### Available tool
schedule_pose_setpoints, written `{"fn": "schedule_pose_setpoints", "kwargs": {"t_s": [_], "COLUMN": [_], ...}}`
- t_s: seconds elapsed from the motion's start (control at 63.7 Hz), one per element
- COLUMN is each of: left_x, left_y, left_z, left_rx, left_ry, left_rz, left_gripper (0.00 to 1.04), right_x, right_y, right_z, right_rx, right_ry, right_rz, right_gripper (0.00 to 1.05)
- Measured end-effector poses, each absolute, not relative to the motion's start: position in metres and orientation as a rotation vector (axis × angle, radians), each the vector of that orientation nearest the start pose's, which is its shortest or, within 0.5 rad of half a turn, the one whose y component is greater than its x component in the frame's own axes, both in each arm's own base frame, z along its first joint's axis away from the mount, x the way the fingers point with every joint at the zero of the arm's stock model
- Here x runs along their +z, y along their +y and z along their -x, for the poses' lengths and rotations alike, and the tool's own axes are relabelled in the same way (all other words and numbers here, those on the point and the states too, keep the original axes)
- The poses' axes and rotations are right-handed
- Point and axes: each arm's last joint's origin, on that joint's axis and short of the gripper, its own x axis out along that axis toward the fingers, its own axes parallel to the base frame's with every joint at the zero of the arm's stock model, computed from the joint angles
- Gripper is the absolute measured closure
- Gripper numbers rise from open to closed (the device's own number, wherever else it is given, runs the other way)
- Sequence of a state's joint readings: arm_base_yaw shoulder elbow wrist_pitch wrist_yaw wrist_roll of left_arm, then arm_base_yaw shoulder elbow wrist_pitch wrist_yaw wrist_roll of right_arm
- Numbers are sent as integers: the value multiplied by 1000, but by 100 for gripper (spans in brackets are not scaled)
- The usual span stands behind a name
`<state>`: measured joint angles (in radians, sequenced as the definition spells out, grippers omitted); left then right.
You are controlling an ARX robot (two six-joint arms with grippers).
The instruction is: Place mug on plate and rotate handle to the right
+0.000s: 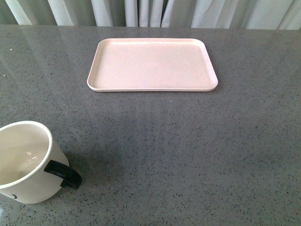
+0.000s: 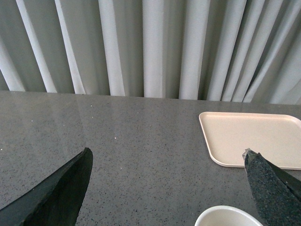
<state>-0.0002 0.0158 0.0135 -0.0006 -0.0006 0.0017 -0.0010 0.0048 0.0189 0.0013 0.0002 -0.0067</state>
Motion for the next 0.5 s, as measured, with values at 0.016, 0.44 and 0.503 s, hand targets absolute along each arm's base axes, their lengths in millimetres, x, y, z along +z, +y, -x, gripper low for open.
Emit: {"fn": "schedule_pose_setpoints", "kwargs": {"t_s": [0.016, 0.44, 0.503], "left_x": [167, 167, 167], "left_y": [0, 0, 0], "left_z": [-98, -98, -98], "left_rx": [0, 0, 0], "left_ry": [3, 3, 3], "left_rz": [-2, -2, -2], "left_gripper": [9, 9, 9], "right_x": [170, 170, 170], "right_y": [0, 0, 0], "right_z": [-97, -97, -97], "right_rx": [-1, -1, -1], "right_ry": [-15, -15, -15], "right_rz": [7, 7, 7], "right_gripper": [9, 9, 9]}}
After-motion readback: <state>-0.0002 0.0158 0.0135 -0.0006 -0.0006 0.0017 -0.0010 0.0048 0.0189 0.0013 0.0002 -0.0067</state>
